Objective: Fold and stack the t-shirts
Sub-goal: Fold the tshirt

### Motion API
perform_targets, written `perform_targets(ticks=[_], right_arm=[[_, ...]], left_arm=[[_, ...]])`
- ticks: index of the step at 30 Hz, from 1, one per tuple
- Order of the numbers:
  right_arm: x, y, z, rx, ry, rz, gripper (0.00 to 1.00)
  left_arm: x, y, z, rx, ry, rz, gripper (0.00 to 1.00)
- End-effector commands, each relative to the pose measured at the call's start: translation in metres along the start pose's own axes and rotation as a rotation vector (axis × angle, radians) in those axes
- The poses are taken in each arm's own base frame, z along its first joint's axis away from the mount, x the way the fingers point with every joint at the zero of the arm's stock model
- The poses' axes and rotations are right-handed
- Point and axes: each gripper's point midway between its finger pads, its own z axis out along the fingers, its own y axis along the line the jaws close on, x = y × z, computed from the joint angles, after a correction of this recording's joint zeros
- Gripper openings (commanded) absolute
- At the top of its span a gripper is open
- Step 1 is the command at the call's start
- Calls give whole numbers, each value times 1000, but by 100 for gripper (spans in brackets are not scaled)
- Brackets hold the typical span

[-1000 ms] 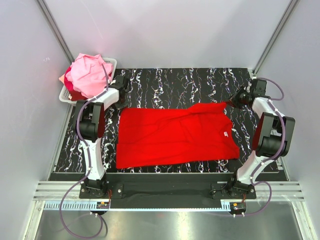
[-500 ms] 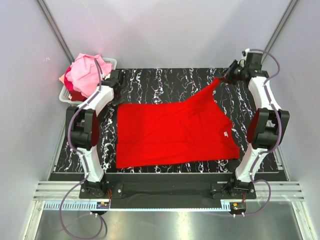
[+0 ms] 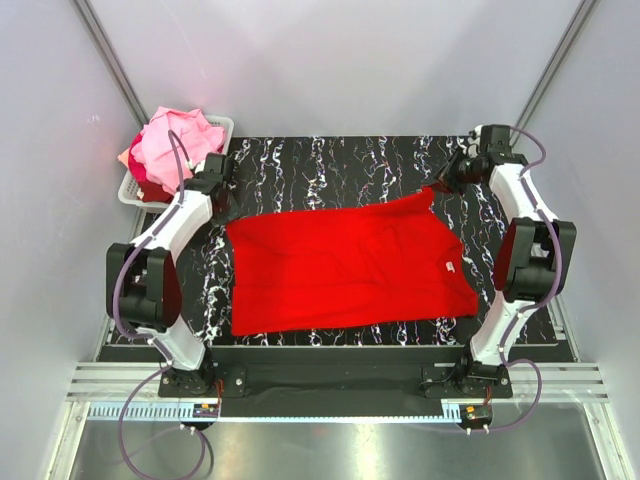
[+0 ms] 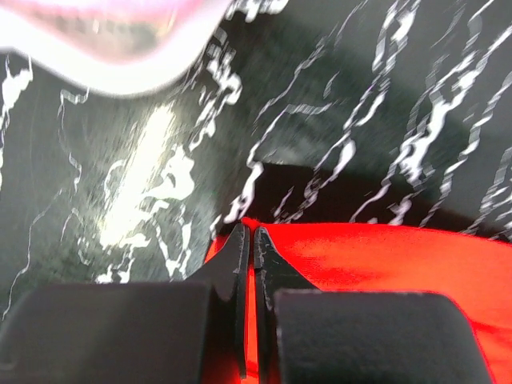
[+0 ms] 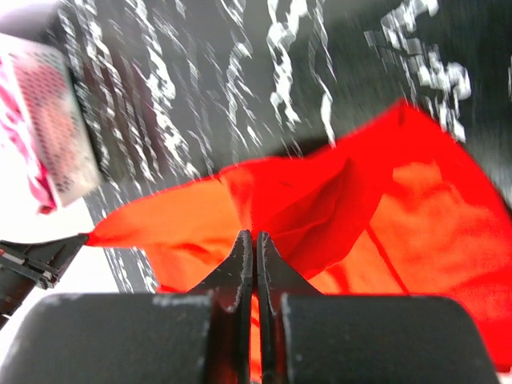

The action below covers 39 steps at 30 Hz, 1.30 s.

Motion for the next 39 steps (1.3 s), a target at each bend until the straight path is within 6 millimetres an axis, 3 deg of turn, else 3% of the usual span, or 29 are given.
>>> perform_targets(ticks=[1,8,18,28,39], right_arm=[[11,12,-26,-1,-31,-57,0],[43,0,-61,68,-88,-43,0],[73,-31,-88,197,-150,-16,0],[82,-67,-106,338,-199,33,0],[68,-58,-139,354,-299,27,0]], left_arm=[[0,5,-12,26,-27,0,0],[24,20,-21,46,-19,8,0],[53,34,-23,43,6,20,0],[78,36,-28,55,20,30,0],[97,32,-40,49,6,85,0]])
